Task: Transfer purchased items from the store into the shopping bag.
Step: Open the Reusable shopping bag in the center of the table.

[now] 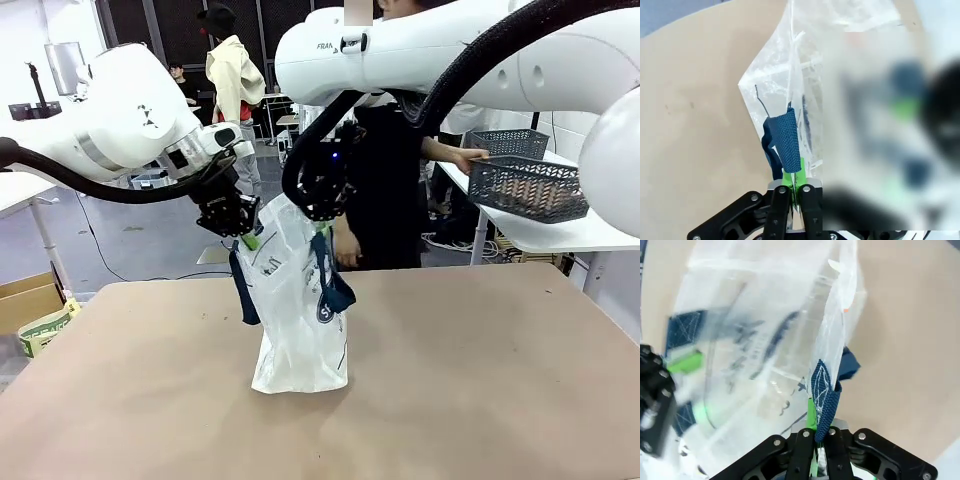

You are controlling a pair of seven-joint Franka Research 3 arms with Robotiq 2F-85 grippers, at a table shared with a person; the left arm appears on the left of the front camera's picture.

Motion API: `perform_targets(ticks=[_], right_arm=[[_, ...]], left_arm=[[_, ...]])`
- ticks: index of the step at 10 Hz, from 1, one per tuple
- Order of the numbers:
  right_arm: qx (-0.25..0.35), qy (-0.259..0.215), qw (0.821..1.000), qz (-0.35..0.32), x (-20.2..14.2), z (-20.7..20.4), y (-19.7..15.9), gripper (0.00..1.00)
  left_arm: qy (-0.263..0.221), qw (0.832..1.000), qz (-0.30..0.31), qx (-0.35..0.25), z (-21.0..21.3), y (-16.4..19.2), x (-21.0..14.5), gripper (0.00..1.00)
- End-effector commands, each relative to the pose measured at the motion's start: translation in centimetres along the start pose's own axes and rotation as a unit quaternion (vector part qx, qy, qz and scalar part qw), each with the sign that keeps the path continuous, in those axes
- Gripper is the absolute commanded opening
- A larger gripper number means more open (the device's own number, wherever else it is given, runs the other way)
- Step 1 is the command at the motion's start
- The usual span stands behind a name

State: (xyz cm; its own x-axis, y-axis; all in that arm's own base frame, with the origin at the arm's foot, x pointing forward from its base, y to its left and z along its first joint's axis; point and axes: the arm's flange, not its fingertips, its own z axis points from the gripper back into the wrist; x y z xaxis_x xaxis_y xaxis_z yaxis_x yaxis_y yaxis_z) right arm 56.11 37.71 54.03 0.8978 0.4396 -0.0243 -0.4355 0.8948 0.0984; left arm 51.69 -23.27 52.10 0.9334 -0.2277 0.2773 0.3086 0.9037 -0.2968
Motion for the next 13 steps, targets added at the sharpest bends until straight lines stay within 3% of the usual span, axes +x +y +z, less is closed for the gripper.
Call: perform_targets(ticks=[1, 3, 7, 10, 13], right_arm=[[-0.033, -0.007, 0.998, 0.052, -1.5, 0.3, -2.0, 0.00], [-0.026, -0.023, 0.997, 0.074, -1.9, 0.3, -3.8, 0.00], [-0.036, 0.010, 0.997, 0.071, -2.4, 0.8, -6.4, 0.00], [-0.053, 0.017, 0.993, 0.100, -2.1, 0.7, -5.3, 0.00], [-0.073, -0.009, 0.985, 0.156, -1.8, 0.1, -4.1, 0.00]], left_arm=[[-0.016, 1.000, -0.020, 0.015, 0.9, 2.0, -1.7, 0.00], [-0.008, 0.999, -0.008, 0.038, 1.1, 3.5, -1.9, 0.00], [0.030, 0.996, -0.014, 0.081, 1.7, 6.1, -1.7, 0.00], [0.030, 0.991, -0.083, 0.102, 1.3, 4.9, -0.7, 0.00], [0.025, 0.977, -0.180, 0.107, -1.6, 2.2, -0.2, 0.00]])
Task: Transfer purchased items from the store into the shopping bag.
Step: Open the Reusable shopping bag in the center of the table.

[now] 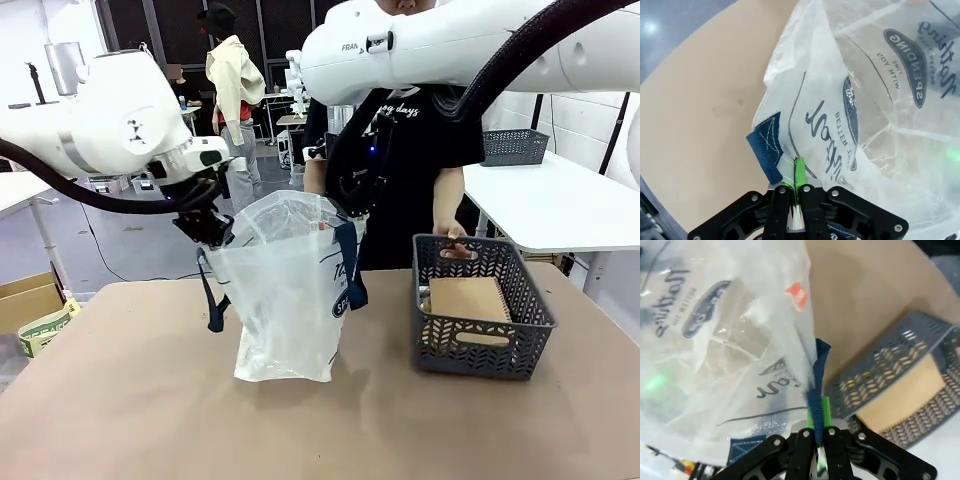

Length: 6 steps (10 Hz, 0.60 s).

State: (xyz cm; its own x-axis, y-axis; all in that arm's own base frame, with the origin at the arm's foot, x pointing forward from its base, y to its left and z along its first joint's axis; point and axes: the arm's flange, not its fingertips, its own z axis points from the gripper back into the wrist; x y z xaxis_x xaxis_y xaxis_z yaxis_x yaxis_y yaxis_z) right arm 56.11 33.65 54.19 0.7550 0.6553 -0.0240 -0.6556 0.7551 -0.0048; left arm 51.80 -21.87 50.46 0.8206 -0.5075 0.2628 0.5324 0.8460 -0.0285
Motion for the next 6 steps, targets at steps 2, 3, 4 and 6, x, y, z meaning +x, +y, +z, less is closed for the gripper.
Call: perform_targets(ticks=[2, 3, 4, 6], right_arm=[[-0.025, -0.019, 0.999, 0.037, 0.11, -0.55, -0.09, 0.00], [-0.023, -0.024, 0.999, 0.041, 0.09, -0.58, -0.43, 0.00], [-0.018, -0.027, 0.999, 0.043, -0.08, -0.62, -0.43, 0.00], [-0.003, -0.039, 0.998, 0.055, -0.03, -0.70, -0.40, 0.00]], left_arm=[[-0.003, 0.999, -0.042, 0.010, -1.50, 0.20, 0.34, 0.00], [-0.004, 0.999, -0.039, 0.007, -1.65, 0.61, 0.10, 0.00], [-0.005, 0.999, -0.040, -0.001, -1.53, 0.78, -0.19, 0.00], [-0.023, 0.998, -0.053, -0.023, -1.39, 0.91, -0.21, 0.00]])
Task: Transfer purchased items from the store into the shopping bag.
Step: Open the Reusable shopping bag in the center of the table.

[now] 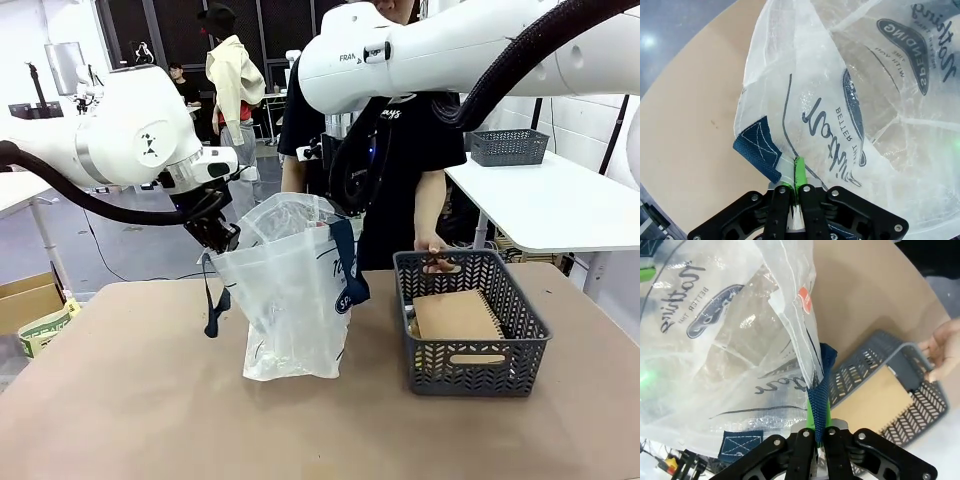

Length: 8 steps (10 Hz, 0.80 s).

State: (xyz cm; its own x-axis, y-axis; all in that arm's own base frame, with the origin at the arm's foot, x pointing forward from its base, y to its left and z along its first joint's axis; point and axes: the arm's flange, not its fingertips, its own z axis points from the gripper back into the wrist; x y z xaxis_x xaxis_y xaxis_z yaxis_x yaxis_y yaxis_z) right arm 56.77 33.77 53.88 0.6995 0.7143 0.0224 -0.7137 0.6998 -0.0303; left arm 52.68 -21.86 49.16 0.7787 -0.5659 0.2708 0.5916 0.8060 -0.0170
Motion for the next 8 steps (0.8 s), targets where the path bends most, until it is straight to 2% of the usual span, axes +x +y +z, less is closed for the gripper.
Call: perform_targets(ticks=[1, 8], right_arm=[[-0.001, 0.005, 1.000, -0.003, -0.09, 0.08, 0.05, 0.00], [-0.001, 0.005, 1.000, -0.003, -0.09, 0.08, 0.05, 0.00]], left_arm=[[0.005, 1.000, 0.004, 0.006, -0.10, -0.08, -0.06, 0.00], [0.005, 1.000, 0.004, 0.006, -0.10, -0.08, -0.06, 0.00]])
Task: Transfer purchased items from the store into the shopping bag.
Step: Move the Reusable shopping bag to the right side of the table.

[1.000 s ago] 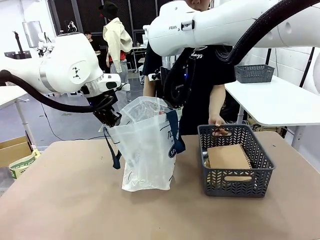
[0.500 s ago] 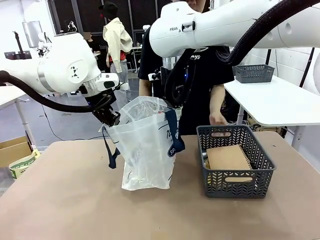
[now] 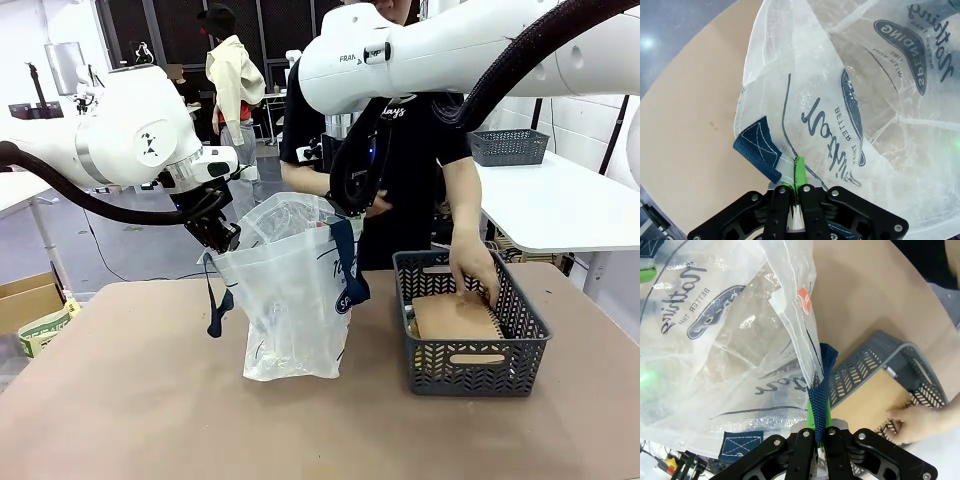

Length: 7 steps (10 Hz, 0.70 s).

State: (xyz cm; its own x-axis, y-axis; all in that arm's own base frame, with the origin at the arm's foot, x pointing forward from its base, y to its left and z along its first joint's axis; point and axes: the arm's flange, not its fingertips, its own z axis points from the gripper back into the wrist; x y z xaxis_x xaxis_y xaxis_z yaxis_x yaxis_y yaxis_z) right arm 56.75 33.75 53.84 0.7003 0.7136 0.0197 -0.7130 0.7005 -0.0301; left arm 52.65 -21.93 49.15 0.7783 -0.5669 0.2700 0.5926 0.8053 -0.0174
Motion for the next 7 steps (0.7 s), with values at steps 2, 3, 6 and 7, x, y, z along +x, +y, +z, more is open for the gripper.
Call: perform_targets(ticks=[2, 3, 6, 7], right_arm=[[-0.001, 0.004, 1.000, -0.003, -0.07, 0.12, 0.05, 0.00], [-0.001, 0.004, 1.000, -0.003, -0.07, 0.12, 0.05, 0.00], [-0.001, 0.004, 1.000, -0.003, -0.07, 0.12, 0.05, 0.00], [-0.001, 0.004, 1.000, -0.003, -0.07, 0.12, 0.05, 0.00]], left_arm=[[0.005, 1.000, 0.004, 0.006, -0.09, -0.01, -0.07, 0.00], [0.005, 1.000, 0.004, 0.006, -0.09, -0.01, -0.07, 0.00], [0.005, 1.000, 0.004, 0.006, -0.09, -0.01, -0.07, 0.00], [0.005, 1.000, 0.004, 0.006, -0.09, -0.01, -0.07, 0.00]])
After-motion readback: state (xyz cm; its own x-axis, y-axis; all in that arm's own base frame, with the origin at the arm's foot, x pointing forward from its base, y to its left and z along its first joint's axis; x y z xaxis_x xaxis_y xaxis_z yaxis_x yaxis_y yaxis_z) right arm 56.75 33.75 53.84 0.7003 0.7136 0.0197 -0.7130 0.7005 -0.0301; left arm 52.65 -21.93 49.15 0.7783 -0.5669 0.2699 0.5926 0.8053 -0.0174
